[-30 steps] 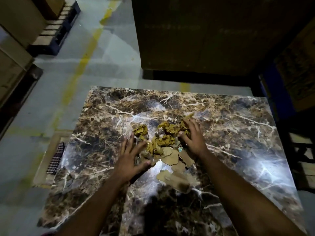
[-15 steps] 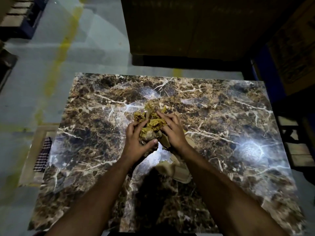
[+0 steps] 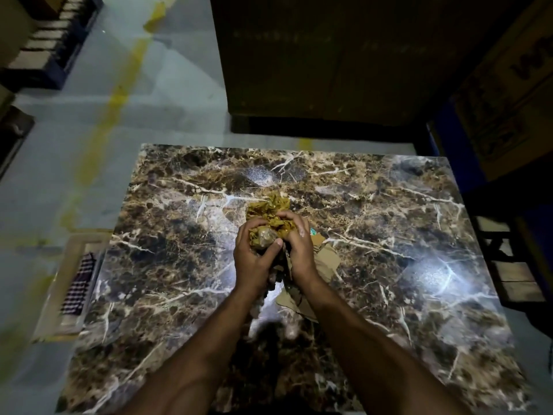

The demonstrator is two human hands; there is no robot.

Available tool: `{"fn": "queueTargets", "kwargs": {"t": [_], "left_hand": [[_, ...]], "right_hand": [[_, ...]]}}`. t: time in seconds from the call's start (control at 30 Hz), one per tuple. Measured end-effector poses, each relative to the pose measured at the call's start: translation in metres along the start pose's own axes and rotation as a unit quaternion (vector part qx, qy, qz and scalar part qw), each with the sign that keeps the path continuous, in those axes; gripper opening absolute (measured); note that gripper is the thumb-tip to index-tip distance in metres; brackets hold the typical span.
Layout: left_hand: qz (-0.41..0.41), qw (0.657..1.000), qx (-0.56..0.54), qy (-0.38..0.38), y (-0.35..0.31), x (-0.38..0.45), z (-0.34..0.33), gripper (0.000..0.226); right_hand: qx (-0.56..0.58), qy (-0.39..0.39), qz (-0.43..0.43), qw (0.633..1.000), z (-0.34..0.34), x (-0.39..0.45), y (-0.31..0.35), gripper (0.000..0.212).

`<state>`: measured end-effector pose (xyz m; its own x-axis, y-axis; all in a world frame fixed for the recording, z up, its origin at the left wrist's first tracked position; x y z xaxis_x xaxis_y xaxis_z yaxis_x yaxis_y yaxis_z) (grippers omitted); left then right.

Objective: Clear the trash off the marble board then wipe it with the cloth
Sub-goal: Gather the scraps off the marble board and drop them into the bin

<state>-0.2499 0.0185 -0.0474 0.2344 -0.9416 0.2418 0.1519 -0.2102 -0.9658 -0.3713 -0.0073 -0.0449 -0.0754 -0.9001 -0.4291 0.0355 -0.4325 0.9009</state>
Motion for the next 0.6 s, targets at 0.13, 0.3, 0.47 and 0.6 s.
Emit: {"fn": "queueTargets", "kwargs": {"t": [0.13, 0.3, 0.47, 0.6], "left_hand": [[-0.006, 0.999, -0.03, -0.029, -0.019, -0.008, -0.01, 0.035], [0.017, 0.997, -0.058, -0.055, -0.037, -0.024, -0.02, 0.043], [0.032, 0.993, -0.075, -0.081, -0.06, -0.031, -0.028, 0.035], [0.027, 0.988, -0.111, -0.105, -0.088, -0.026, -0.037, 0.038]], "right_hand": [[0.01, -0.037, 0.041, 0.998, 0.011, -0.021, 0.016, 0.039], [0.056, -0.05, 0.029, 0.997, 0.024, -0.038, 0.014, 0.026], [0.081, -0.071, 0.065, 0.992, 0.034, -0.062, 0.031, 0.031], [0.066, -0.074, 0.085, 0.991, 0.041, -0.073, 0.053, 0.047]]}}
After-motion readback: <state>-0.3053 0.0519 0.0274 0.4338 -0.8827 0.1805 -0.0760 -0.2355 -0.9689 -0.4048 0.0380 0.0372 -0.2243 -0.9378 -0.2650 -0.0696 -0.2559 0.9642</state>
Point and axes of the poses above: each hand's wrist, its own x-axis towards the middle knuckle, its own z-axis out of the back of the hand, y = z × x, the point moved 6 cm from there along x, towards the middle knuckle, and after that the axes turned 14 degrees about -z, right-handed, at the moved point
